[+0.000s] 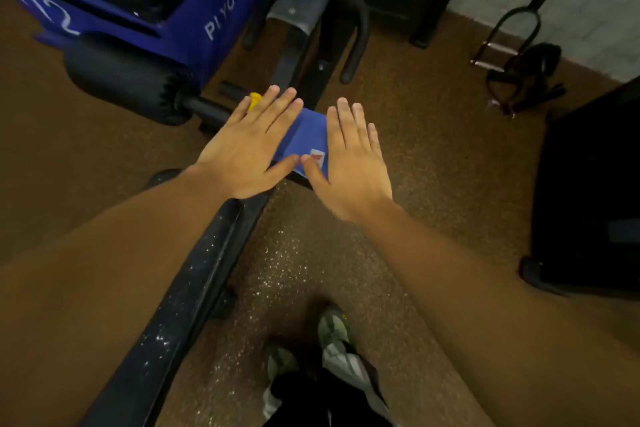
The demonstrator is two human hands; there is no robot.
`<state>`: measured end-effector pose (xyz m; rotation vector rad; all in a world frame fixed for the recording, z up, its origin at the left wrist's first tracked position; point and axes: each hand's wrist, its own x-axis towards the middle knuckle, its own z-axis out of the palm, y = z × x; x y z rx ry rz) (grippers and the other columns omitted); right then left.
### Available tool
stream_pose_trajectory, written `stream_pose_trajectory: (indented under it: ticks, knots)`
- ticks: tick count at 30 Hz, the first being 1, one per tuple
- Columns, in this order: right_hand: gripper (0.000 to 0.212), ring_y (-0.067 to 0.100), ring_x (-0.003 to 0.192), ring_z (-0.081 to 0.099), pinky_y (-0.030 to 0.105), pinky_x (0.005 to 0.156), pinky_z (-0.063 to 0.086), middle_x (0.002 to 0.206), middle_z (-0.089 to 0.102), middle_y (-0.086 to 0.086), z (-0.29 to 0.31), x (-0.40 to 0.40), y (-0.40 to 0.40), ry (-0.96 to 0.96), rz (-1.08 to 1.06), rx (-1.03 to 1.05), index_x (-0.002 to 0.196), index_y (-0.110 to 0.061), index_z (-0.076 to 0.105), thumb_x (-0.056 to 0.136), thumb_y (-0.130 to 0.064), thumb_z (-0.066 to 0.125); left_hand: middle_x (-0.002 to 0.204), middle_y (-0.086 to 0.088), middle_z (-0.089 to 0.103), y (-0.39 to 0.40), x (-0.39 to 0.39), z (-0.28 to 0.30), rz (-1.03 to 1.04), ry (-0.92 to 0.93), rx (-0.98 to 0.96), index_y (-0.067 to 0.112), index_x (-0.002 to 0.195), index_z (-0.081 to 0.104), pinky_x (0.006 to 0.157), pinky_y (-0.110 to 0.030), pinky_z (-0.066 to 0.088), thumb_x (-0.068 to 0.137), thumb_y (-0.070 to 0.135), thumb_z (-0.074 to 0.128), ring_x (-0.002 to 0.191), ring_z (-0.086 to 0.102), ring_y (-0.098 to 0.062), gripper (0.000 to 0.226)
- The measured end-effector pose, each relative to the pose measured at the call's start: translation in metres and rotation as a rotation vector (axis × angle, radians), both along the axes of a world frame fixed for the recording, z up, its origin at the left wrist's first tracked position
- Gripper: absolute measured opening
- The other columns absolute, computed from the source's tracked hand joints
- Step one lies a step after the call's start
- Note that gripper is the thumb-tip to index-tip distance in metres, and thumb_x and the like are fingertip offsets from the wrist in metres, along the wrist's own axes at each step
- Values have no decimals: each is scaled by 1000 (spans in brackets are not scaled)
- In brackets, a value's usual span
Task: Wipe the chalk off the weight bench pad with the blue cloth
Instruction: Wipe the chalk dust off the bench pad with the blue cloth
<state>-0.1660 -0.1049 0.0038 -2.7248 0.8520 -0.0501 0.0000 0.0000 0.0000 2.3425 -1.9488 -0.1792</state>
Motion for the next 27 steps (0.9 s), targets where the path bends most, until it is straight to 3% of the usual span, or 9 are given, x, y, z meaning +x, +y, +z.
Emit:
stream_pose_trajectory:
  ticks: [6,13,22,27]
  knots:
    - [84,32,150,-1,47,121,1,163,6,17,-22,14,-5,19,65,-69,153,-4,11,90,-54,36,161,-12,12,-11,6,-21,-127,-8,0,8,152,14,120,-48,6,87,57,36,149,1,-24,85]
    - [91,38,145,22,51,117,19,158,25,19,-30,18,-10,47,111,-150,152,-3,20,87,-63,40,158,-14,25,-14,14,-29,-183,-29,-53,6,150,23,119,-51,13,84,45,45,147,16,-27,79]
    - [63,39,137,39,51,112,29,149,42,22,-34,22,-8,1,96,-177,145,1,35,96,-37,46,151,-15,39,-16,12,-32,-153,11,-112,5,144,37,118,-49,18,88,29,38,142,30,-27,60]
    - [54,38,135,43,53,109,34,144,47,23,-22,31,2,-58,104,-122,140,2,42,93,-24,40,143,-22,46,-8,19,-18,-156,86,-115,0,138,43,115,-51,26,84,7,44,137,38,-34,54]
